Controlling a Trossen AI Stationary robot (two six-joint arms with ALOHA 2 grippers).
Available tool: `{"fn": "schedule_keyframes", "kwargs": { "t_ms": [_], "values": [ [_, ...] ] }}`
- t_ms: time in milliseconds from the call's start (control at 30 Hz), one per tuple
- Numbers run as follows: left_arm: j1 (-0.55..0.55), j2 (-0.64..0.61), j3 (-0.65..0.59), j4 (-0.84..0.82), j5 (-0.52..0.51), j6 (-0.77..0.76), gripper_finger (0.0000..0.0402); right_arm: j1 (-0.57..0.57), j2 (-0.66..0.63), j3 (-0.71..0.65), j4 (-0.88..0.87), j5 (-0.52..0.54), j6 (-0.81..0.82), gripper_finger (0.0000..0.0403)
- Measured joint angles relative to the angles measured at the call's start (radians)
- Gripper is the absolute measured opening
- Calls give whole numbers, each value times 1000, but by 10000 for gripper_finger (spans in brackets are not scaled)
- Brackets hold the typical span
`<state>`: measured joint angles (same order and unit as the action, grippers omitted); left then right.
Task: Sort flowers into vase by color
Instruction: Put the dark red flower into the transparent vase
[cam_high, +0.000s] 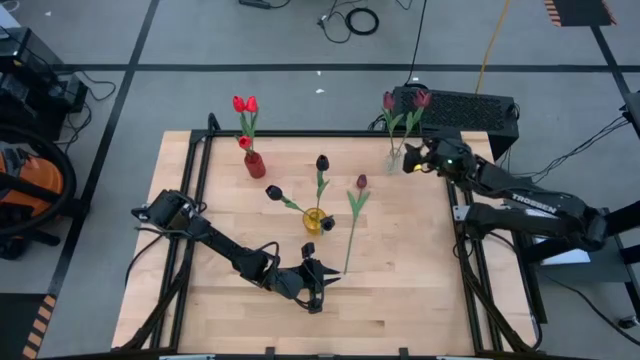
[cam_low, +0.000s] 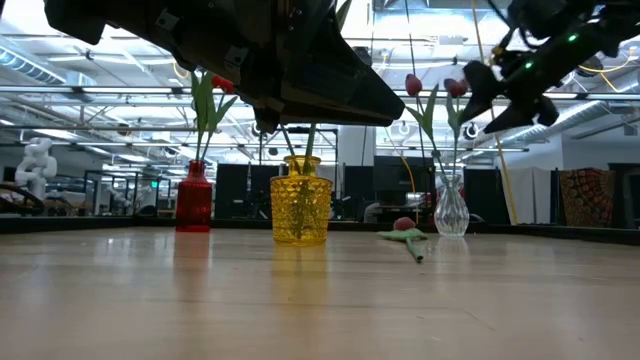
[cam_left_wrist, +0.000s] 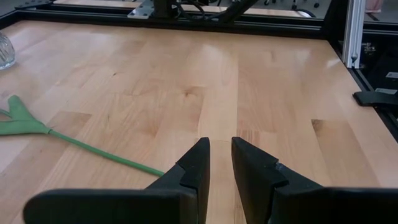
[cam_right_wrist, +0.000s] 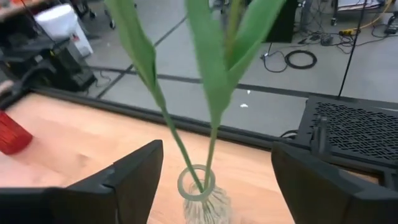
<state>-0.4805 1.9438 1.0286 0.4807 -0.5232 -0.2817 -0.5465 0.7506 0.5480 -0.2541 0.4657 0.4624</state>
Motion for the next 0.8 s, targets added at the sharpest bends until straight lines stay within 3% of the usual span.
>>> {"fn": "schedule_keyframes", "kwargs": {
  "t_ms": [167,367,567,800],
  "values": [
    [0,0,0,0,0,0,73,2,-114,0,-83,-5,29,295],
    [0,0,0,2,0,-25,73,59,-213,0,-144,-131,62,290],
    [2,0,0,14,0,-28,73,186,-243,0,-151,-237,108,290],
    [17,0,0,34,-2,-43,73,384,-240,0,-152,-217,134,290]
  ]
}}
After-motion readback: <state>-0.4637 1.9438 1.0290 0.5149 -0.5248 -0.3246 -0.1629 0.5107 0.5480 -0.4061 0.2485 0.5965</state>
